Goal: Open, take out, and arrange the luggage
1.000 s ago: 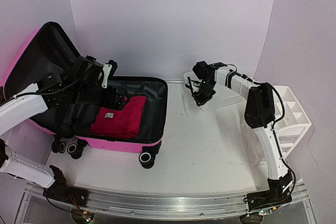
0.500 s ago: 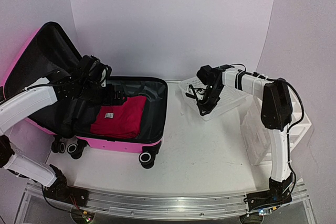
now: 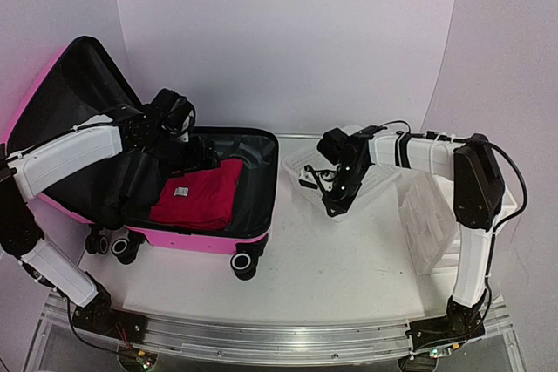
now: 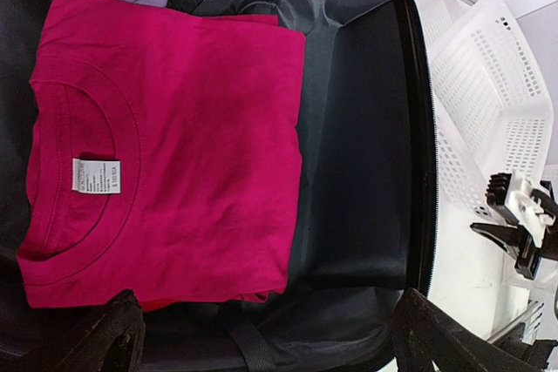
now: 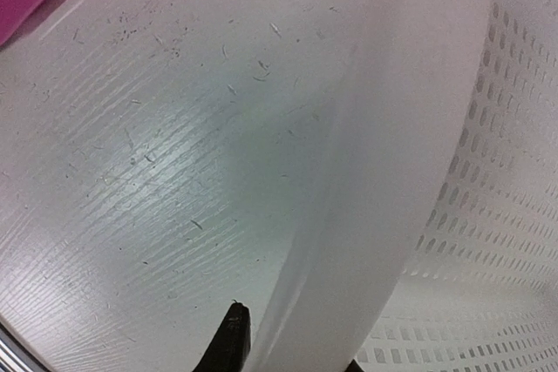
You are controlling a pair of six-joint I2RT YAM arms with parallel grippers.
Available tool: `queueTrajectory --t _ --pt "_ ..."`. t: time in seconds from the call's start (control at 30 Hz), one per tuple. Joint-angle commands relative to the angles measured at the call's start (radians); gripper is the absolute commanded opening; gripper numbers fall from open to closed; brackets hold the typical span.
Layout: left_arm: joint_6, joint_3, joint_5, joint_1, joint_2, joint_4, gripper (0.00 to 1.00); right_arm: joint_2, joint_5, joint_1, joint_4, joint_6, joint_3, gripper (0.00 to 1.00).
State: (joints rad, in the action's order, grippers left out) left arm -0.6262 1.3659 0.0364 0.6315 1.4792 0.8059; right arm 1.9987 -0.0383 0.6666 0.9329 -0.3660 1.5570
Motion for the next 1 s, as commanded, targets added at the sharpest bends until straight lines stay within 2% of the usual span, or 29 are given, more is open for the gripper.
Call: queueTrajectory --t 0.0,0.2,0.4,0.5,0.63,0.8,0.97 --pt "0.057 0.072 -0.027 -0.009 0.028 -0.001 0.99 -0.057 -0.212 0.025 0.102 0.028 -0.11 0.05" --pt "0.115 0.09 -0.016 -0.01 0.063 0.001 0.97 -0.097 -0.179 0.045 0.097 0.086 -0.159 0.06" --pt "0.089 0.103 -0.028 -0.01 0.089 0.006 0.97 -0.114 -0.095 0.054 0.008 0.404 -0.155 0.04" --pt "0.081 0.104 -0.033 -0.01 0.098 0.006 0.97 -0.097 0.019 0.055 -0.056 0.553 -0.137 0.06" --pt "0.076 0.101 -0.033 -0.011 0.108 0.005 0.97 0.01 0.123 0.054 -0.061 0.675 0.012 0.06" --pt "0.07 0.082 -0.033 -0.01 0.099 0.006 0.97 0.184 0.084 0.056 -0.057 0.742 0.221 0.07" --pt "0.065 0.052 -0.033 -0.01 0.073 0.004 0.97 0.305 0.069 0.056 -0.042 0.739 0.405 0.09"
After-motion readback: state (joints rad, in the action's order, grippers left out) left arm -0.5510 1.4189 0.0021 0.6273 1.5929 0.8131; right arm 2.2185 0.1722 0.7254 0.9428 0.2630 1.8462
